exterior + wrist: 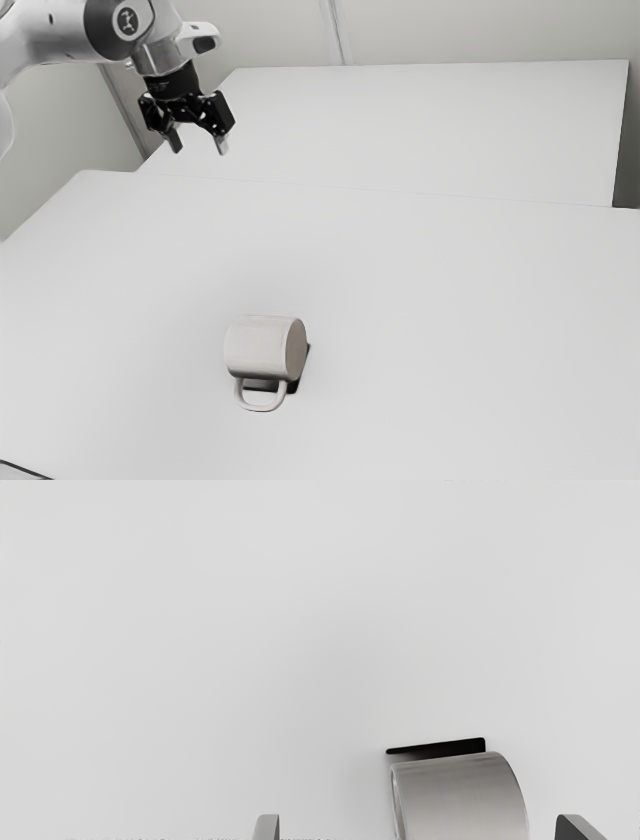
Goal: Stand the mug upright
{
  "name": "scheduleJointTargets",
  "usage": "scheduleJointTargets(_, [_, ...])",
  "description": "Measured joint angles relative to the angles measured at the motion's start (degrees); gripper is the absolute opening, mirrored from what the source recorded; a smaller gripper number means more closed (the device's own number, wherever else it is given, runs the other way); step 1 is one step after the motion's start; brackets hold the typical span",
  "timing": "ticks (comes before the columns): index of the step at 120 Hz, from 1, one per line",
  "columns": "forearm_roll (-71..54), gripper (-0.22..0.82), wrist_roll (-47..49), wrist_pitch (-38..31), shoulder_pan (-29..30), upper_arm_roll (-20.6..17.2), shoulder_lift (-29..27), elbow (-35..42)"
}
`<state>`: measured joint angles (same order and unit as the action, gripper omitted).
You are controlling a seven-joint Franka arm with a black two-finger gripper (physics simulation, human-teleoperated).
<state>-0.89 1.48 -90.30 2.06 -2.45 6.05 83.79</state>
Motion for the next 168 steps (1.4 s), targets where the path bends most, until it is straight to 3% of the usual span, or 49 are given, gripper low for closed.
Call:
scheduleJointTargets(40, [-0.3, 0.6, 2.7, 0.2, 0.2, -0.1, -1.7, 2.3])
scheduleJointTargets(104, [13.2, 0.6, 3.9, -9.5, 4.4, -0.1, -14.2, 28.9])
scheduleJointTargets(168, [29.2, 0.6, -9.7, -24.5, 9.0, 0.3, -19.7, 50.3])
